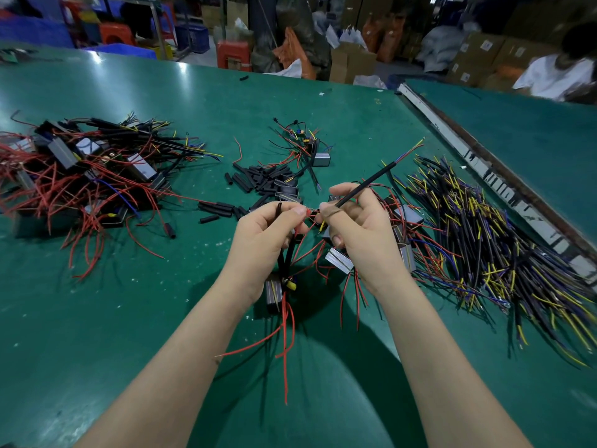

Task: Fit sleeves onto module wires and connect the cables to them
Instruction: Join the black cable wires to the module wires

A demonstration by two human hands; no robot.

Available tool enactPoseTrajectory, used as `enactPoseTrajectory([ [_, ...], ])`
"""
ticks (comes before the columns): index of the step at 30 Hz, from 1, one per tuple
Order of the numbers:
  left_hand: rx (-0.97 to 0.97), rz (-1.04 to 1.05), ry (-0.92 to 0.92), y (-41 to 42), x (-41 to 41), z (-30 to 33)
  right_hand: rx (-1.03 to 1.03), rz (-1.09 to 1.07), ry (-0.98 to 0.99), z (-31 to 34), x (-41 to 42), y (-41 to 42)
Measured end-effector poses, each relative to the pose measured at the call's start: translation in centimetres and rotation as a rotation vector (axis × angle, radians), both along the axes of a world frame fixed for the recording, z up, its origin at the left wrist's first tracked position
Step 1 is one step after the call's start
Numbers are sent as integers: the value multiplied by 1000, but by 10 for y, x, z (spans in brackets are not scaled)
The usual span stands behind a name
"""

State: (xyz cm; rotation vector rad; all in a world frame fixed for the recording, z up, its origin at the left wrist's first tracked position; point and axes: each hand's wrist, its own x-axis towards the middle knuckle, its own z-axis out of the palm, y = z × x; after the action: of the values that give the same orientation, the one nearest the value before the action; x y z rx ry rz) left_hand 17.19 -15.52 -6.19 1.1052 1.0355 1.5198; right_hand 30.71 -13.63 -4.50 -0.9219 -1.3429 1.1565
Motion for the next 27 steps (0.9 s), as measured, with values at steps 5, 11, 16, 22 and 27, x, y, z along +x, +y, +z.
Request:
enactPoseTrajectory([
  [5,-57,-27,-64,1,0,3,15,14,-37,-1,-1,0],
  [11,-29,0,-38,1,1,3,73,-13,-67,-2,-1,-1],
  [16,-35,16,-40,1,0,3,112,10,-73,-5,-3,1],
  [22,-14,29,-31,-1,1,3,170,0,-97,-9,-4,2],
  [27,-21,18,-59,-1,-1,5,211,13,-89,-7,-4,0],
])
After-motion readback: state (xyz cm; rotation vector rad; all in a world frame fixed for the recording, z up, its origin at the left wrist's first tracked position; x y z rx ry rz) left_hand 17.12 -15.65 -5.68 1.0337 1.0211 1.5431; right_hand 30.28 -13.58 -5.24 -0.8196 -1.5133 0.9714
